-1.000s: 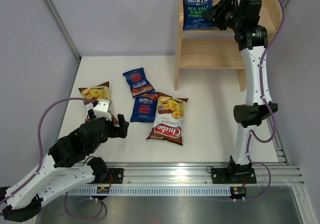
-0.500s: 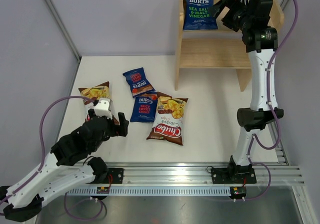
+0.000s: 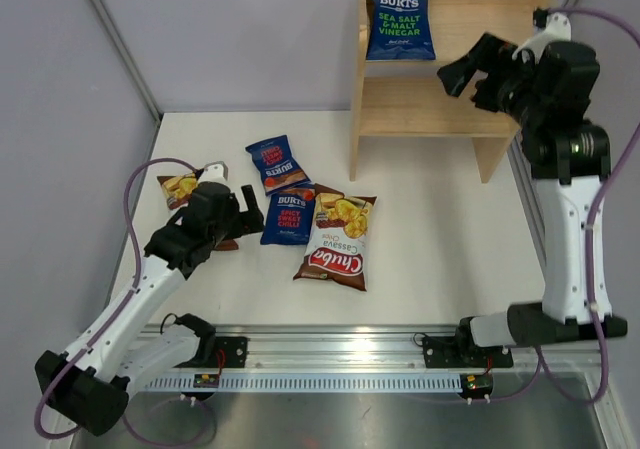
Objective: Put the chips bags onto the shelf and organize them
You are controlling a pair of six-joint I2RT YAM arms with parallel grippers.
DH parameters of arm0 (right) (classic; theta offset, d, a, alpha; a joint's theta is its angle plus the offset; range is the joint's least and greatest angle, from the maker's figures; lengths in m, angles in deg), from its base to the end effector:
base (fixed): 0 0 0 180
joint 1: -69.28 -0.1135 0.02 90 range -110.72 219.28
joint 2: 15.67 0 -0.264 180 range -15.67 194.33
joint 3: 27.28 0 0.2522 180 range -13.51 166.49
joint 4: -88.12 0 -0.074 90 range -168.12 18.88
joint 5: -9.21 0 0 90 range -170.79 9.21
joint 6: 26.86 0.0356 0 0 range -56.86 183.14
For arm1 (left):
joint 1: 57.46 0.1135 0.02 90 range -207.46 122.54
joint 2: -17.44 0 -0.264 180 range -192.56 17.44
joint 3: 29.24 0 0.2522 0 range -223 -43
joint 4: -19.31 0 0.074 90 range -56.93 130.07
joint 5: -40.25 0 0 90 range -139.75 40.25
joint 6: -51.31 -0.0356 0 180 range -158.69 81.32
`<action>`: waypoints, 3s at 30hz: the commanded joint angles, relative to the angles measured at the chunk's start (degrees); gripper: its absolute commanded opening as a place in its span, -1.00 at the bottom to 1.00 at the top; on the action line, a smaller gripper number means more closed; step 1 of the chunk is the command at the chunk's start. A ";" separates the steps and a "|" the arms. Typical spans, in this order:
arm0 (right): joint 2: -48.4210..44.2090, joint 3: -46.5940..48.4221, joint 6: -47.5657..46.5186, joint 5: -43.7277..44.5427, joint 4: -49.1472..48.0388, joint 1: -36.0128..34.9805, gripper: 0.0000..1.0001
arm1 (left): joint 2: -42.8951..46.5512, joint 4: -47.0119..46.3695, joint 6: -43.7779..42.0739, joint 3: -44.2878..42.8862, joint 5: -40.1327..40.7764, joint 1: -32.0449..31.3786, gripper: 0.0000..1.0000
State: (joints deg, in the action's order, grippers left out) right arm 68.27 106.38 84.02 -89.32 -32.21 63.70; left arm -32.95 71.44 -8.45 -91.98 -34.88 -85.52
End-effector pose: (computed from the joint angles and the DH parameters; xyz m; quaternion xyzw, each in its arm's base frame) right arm 0.2610 0.0308 0.5496 0.0543 0.7632 0.2022 0.6113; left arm 0.1643 -0.0772 0.3015 -0.0720 0.8967 -0.1026 0.4246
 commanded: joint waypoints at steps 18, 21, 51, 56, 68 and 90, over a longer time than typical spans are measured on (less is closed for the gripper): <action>-48.77 -68.29 23.05 -48.59 -40.90 0.05 0.99 | -43.20 -27.38 -1.32 -9.83 -27.62 14.60 0.98; -50.45 -70.32 24.20 -49.21 -41.34 -0.04 0.98 | -46.63 -27.56 -1.58 -11.14 -26.74 14.78 0.96; -54.32 -70.32 22.54 -48.07 -36.07 0.05 0.95 | -40.94 -35.03 3.07 -0.70 -20.24 13.99 -1.00; -53.97 -72.87 22.71 -47.37 -36.85 0.05 0.95 | -30.49 -33.27 6.84 2.12 -16.37 11.01 -1.00; -49.93 -81.12 28.05 -47.28 -48.59 -0.21 0.94 | -3.15 -27.03 14.39 0.99 -10.39 9.34 -1.00; -22.96 -90.63 12.60 8.09 -103.46 -49.52 0.89 | 6.44 -61.91 55.09 4.84 4.80 -11.75 -1.00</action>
State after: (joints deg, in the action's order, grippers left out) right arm 42.42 16.97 100.94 -90.87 -121.03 15.04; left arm -27.53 20.78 38.81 -88.57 -36.26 -95.42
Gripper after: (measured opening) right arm 0.947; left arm 0.004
